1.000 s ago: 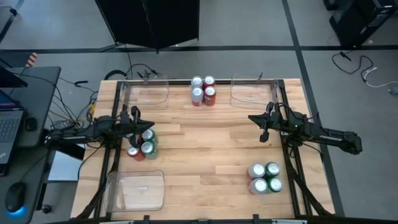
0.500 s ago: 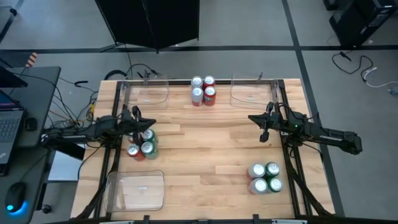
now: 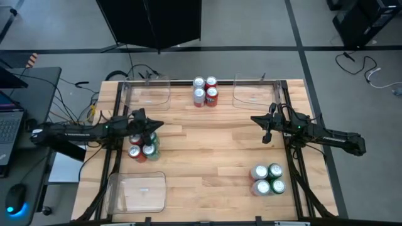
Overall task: Sort soda cans
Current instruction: Put the pink-white soda can into the top left transparent bin
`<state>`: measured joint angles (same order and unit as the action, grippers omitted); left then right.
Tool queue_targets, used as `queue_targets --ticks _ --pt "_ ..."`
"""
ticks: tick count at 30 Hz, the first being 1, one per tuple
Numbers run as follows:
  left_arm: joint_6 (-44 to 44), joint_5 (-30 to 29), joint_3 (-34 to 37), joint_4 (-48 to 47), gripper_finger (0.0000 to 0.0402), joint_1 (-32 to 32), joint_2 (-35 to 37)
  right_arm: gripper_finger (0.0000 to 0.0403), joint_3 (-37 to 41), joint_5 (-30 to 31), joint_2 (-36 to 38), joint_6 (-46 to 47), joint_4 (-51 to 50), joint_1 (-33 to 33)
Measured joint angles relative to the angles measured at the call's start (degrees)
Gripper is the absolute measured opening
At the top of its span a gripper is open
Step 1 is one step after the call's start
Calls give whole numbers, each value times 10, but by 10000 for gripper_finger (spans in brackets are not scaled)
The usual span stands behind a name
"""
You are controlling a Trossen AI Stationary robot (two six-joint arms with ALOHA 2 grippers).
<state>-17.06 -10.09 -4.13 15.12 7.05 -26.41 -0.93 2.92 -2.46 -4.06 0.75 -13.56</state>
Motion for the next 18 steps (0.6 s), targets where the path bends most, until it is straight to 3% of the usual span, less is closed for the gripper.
queue_targets --ticks 8,13,18 --pt "64 80 -145 -75 8 67 -113 7 0 0 0 0 0 0" --pt "107 85 -255 -163 8 98 -219 5 0 0 0 0 0 0" --pt "143 130 -366 -247 8 136 -330 9 0 0 0 0 0 0"
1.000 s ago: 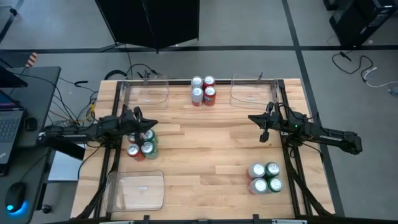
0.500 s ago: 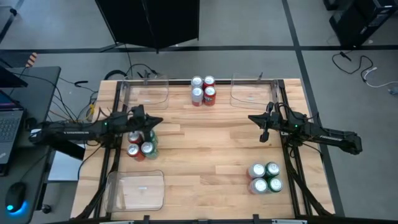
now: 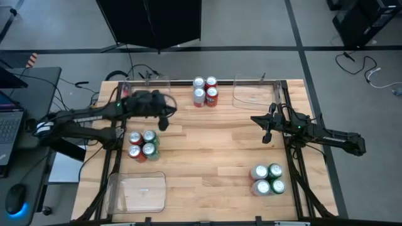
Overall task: Sort soda cans
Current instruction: Put the pink-white soda can into the top left transparent bin
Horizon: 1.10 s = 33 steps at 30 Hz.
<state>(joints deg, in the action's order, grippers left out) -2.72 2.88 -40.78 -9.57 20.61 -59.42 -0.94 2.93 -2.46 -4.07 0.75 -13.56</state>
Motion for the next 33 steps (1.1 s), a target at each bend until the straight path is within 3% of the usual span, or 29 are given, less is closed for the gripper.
queue_targets --ticks 16,20,25,33 --pt "27 76 -263 -105 22 60 -277 9 0 0 0 0 0 0" --pt "60 82 -333 -163 61 54 -328 6 0 0 0 0 0 0" --pt "71 49 -391 -203 132 44 -374 6 0 0 0 0 0 0" --pt "67 -35 -412 -224 245 40 -394 6 0 0 0 0 0 0"
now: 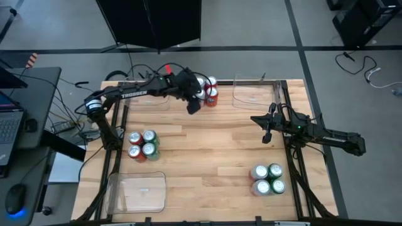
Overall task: Sort soda cans
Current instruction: Put the pink-white soda can into the top left transparent bin
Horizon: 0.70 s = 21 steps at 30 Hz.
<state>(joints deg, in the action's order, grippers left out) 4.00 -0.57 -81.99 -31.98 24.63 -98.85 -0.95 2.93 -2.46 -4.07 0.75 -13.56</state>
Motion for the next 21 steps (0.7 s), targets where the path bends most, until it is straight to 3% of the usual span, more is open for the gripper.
queue_targets --ticks 4,9,21 --pt "-6 -30 4 1 289 4 0 5 0 0 0 0 0 0" --pt "-24 -19 4 6 322 20 -5 8 0 0 0 0 0 0" --pt "-46 4 5 43 331 50 -59 7 0 0 0 0 5 0"
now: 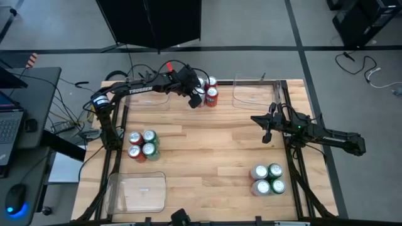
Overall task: Sort soda cans
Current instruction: Put the pink-white soda can into the top left transparent bin
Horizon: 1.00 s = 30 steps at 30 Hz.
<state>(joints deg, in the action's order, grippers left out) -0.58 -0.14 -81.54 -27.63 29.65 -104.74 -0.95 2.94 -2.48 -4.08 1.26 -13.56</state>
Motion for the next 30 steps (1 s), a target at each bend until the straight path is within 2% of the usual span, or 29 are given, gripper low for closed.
queue_targets --ticks 9,14,21,30 --pt "2 -2 0 16 327 0 -19 5 0 0 0 0 1 0" --pt "2 -5 -1 12 297 0 -20 7 0 0 0 0 4 0" --pt "0 -13 -8 -1 201 -1 -14 5 0 0 0 0 5 0" --pt "6 -13 -65 -60 53 -1 -12 9 0 0 0 0 6 0"
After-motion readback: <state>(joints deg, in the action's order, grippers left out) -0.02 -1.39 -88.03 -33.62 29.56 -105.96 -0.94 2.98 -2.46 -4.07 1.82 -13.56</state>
